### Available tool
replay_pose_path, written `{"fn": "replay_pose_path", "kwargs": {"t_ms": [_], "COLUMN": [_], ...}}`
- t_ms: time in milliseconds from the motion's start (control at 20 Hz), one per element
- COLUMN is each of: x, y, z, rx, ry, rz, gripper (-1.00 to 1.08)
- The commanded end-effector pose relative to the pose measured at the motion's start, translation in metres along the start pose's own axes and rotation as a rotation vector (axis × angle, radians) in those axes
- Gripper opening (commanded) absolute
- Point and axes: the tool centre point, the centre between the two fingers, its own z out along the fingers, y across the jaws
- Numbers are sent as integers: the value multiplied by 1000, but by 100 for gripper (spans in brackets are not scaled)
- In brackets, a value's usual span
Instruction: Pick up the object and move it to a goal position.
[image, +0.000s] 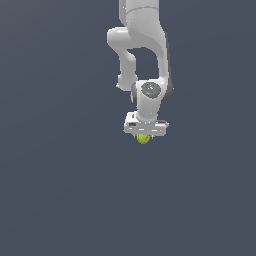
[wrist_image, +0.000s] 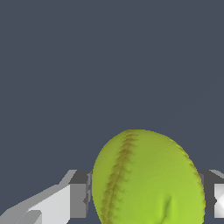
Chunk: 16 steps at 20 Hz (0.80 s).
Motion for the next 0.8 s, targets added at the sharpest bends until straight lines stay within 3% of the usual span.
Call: {"fn": "replay_pose_path", "kwargs": {"t_ms": [0, 750], "x": [1, 9], "y": [7, 93], "z": [-11, -137], "rx": [0, 3], "ry": [2, 2], "rz": [1, 1], "gripper": [-100, -100]}}
